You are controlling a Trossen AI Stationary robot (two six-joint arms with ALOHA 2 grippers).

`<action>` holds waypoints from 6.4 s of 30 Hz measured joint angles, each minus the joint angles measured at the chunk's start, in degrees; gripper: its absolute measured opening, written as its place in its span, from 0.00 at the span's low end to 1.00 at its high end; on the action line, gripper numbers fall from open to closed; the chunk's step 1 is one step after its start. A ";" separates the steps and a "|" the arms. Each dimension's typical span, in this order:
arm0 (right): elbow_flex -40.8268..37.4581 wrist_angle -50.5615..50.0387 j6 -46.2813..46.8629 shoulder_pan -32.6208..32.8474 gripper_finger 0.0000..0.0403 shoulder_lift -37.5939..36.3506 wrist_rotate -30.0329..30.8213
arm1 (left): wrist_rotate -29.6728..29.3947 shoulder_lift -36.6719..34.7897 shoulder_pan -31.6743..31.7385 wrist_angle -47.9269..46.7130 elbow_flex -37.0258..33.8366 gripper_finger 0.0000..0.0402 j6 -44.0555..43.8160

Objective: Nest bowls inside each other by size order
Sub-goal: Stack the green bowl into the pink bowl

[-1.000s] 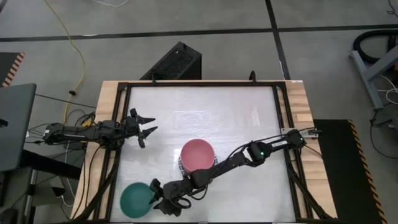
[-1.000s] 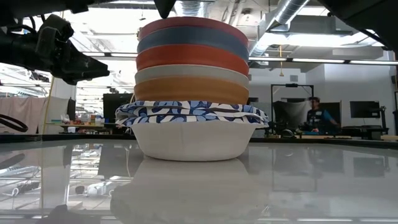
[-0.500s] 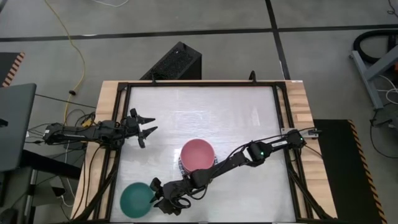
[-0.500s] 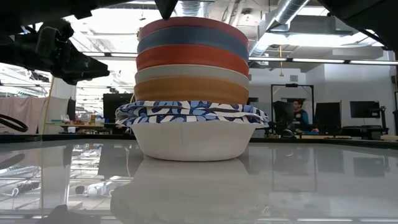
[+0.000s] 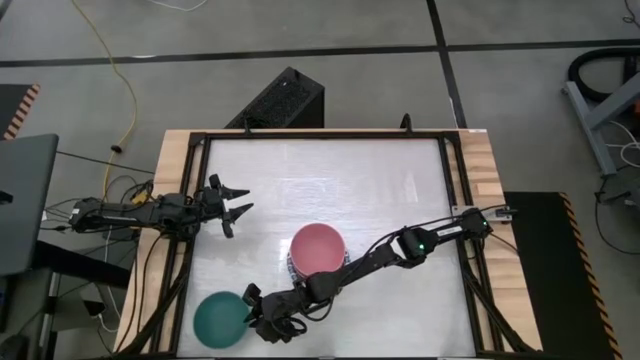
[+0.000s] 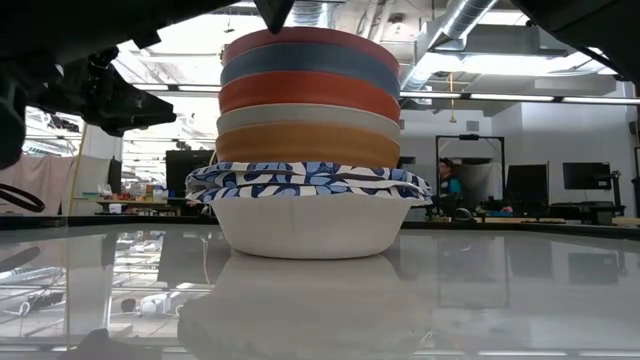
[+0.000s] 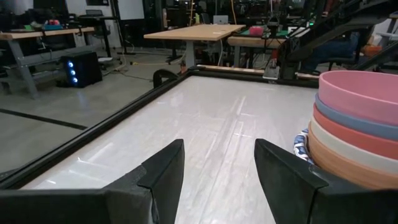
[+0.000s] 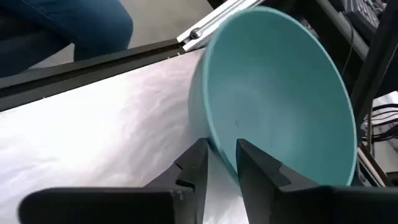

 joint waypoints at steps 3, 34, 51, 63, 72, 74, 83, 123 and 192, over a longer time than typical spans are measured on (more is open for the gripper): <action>0.00 0.00 -0.20 0.00 0.22 0.00 1.38 | -0.01 0.00 0.00 0.00 -0.02 0.46 0.00; 0.74 -3.67 5.22 2.75 0.01 -0.12 6.81 | -0.02 0.00 -0.02 0.00 -0.02 0.46 0.00; 1.62 -5.10 9.62 5.65 0.01 -0.93 6.71 | -0.02 -0.02 0.00 0.00 0.00 0.46 0.00; 1.66 -10.22 13.23 8.94 0.01 -6.00 6.53 | -0.01 0.02 -0.01 -0.02 -0.01 0.46 0.00; 1.66 -20.00 22.94 13.99 0.01 -10.07 10.75 | -0.02 0.02 0.00 0.02 -0.02 0.46 0.00; 1.66 -23.20 26.82 14.97 0.01 -10.65 13.59 | -0.01 0.02 -0.01 0.00 -0.02 0.46 0.00; 1.66 -38.06 48.58 18.54 0.01 -12.54 21.67 | 0.00 0.02 -0.02 0.00 -0.02 0.46 0.00; 0.70 -82.45 98.61 25.28 0.01 -25.31 26.73 | 0.00 0.02 0.00 0.00 -0.01 0.46 0.00; 0.37 -70.92 46.36 7.77 0.01 -34.42 21.63 | 0.00 0.02 0.00 0.00 0.00 0.46 0.00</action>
